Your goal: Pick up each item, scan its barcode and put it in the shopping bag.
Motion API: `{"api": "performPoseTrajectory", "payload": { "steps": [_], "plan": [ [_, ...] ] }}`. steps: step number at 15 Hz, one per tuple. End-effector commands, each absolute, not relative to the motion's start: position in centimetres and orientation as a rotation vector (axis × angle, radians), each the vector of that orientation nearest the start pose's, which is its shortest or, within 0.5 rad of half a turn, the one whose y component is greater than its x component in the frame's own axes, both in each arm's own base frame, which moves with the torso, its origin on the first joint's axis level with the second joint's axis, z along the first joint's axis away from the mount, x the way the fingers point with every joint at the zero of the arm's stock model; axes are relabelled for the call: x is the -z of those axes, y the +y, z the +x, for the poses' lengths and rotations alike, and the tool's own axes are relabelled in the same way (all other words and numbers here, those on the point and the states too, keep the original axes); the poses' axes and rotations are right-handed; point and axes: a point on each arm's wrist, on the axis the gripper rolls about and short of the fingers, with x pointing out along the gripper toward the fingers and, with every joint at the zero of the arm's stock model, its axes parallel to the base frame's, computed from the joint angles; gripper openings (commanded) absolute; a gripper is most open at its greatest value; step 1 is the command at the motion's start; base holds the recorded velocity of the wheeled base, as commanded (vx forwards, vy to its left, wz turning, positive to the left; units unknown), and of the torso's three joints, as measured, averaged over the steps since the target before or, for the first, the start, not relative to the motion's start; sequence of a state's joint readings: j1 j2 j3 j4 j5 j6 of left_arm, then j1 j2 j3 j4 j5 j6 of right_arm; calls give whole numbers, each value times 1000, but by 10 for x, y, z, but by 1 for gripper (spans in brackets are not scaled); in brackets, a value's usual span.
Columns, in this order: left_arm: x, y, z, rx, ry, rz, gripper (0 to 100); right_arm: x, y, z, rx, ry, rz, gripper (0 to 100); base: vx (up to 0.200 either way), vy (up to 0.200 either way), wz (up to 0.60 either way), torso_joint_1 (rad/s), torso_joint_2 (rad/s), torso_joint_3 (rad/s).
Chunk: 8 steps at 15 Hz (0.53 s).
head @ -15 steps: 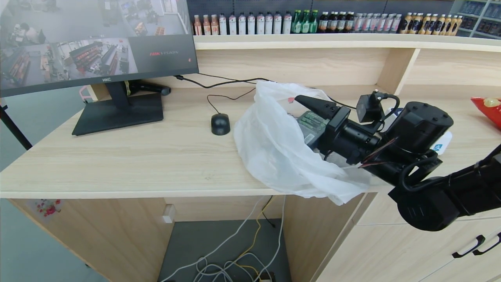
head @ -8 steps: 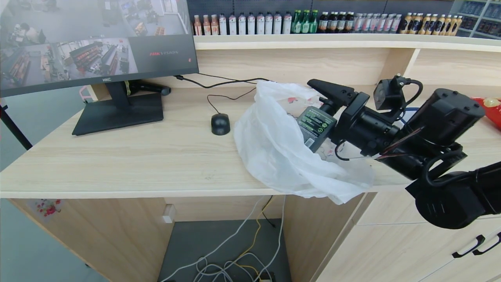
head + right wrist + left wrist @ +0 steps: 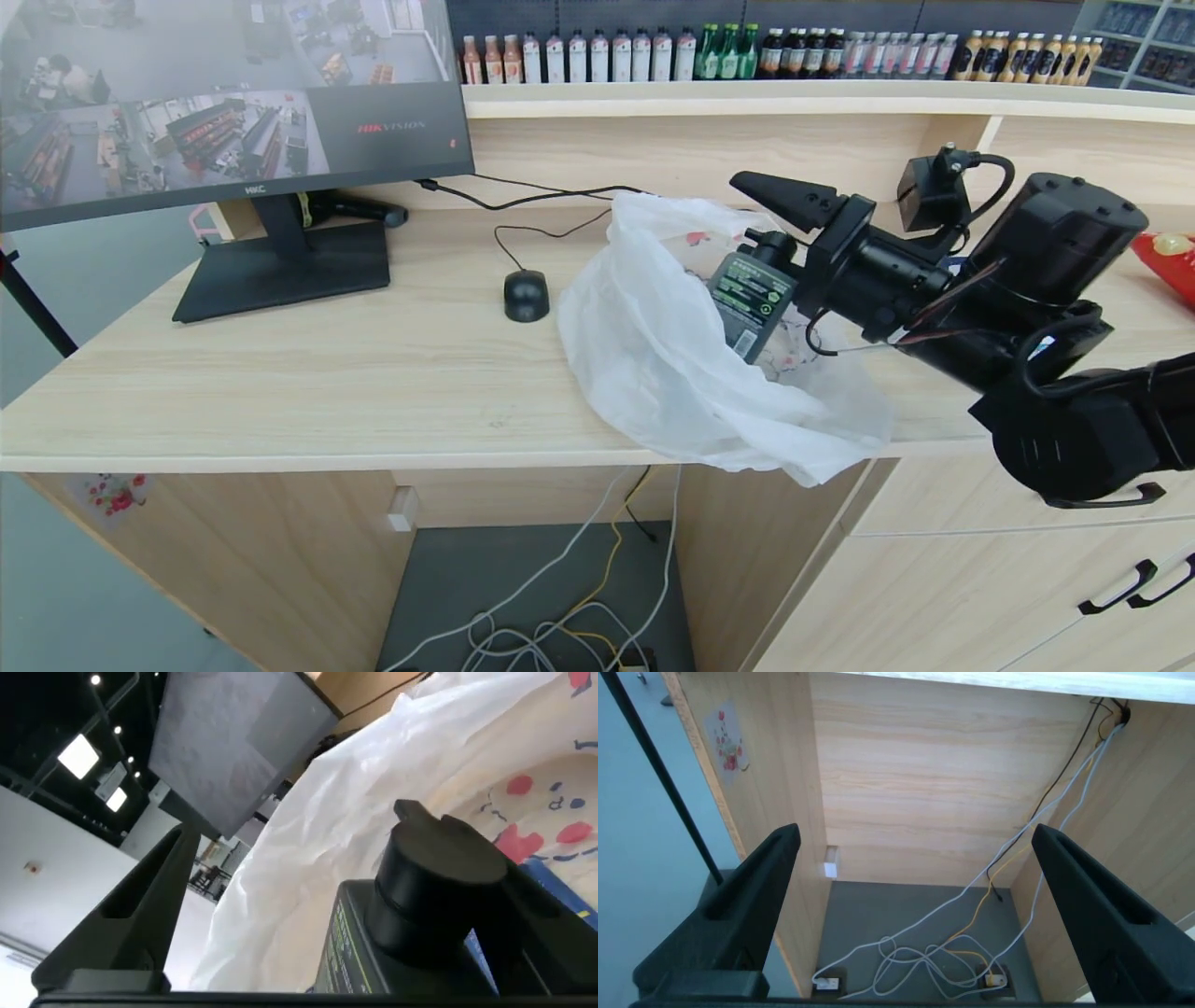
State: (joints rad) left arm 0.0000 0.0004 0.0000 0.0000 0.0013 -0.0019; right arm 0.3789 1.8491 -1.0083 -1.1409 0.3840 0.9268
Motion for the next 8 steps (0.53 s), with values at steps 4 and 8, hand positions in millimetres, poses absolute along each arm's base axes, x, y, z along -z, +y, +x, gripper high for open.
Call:
{"api": "performPoseTrajectory", "payload": {
  "steps": [4,8],
  "plan": [
    [-75,0,-23,-2,0,-3,100,-220,123,345,-734,70,714,100,0,0,0,0,0,0],
    [-75,0,-23,-2,0,-3,100,-230,119,334,-738,41,696,100,0,0,0,0,0,0]
  ]
}}
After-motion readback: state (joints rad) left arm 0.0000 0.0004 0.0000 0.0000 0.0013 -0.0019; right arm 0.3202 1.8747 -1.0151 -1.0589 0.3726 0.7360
